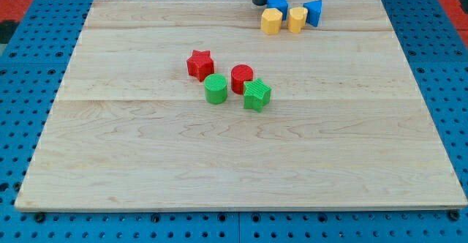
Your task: Put the blue cube to the left of the blue triangle
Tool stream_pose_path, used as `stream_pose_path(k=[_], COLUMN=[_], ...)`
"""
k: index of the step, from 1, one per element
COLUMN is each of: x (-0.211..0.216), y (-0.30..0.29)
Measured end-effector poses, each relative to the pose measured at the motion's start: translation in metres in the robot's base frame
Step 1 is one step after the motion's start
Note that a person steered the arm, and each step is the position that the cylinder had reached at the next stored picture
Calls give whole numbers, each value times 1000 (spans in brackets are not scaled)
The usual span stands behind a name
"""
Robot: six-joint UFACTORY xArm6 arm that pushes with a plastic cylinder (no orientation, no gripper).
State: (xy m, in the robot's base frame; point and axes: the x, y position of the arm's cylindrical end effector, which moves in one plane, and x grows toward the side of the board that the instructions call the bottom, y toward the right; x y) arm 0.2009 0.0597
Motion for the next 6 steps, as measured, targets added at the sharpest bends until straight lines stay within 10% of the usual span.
stream_pose_path(k=[6], x=[-6], y=[-115])
